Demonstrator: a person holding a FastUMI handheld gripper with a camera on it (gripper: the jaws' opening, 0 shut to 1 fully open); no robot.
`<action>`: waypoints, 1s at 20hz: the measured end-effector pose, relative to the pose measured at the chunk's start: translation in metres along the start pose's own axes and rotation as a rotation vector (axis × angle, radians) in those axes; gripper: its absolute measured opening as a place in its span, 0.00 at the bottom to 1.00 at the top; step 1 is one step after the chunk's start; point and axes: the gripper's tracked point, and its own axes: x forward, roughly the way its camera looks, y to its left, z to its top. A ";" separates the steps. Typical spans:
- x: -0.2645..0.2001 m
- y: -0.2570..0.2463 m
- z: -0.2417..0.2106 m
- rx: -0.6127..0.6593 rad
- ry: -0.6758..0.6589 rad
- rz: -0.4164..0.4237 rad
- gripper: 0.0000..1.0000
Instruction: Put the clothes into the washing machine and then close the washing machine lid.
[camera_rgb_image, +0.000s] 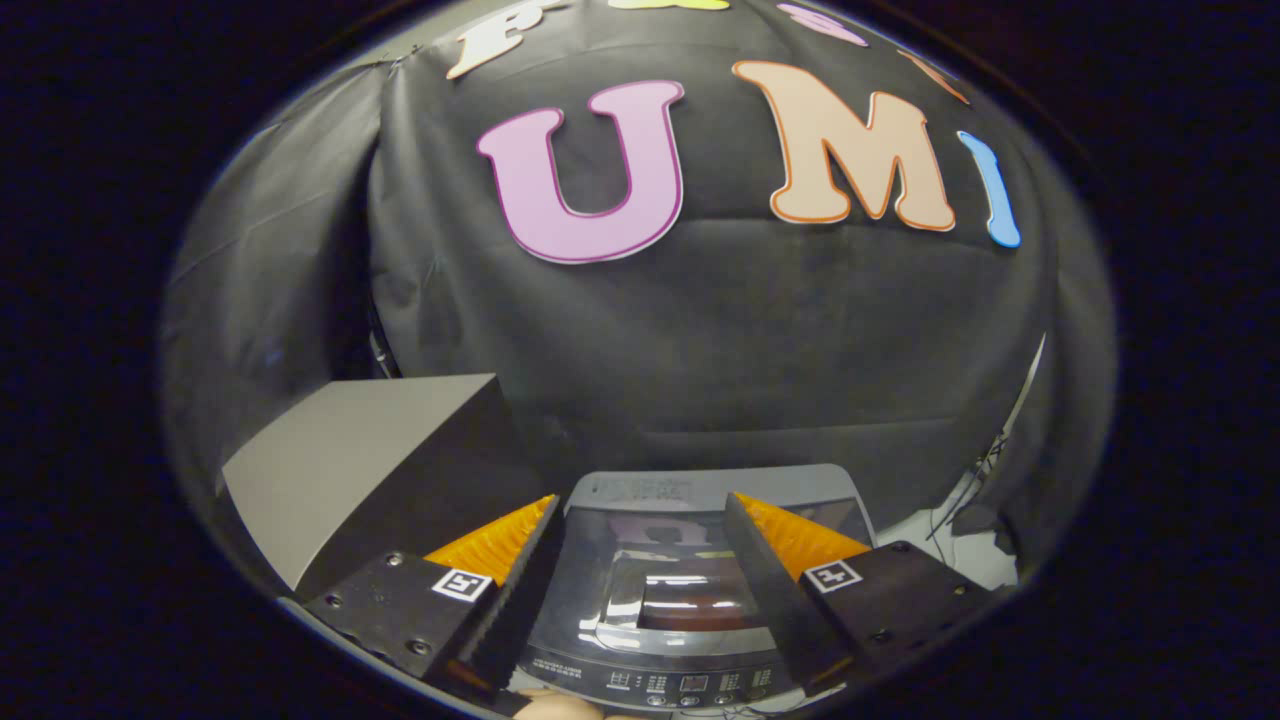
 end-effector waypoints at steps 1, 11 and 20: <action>-0.002 0.001 0.003 0.006 -0.027 0.009 0.98; -0.032 -0.017 0.036 0.023 -0.312 0.040 0.97; -0.061 -0.051 0.014 -0.066 -0.377 -0.037 0.97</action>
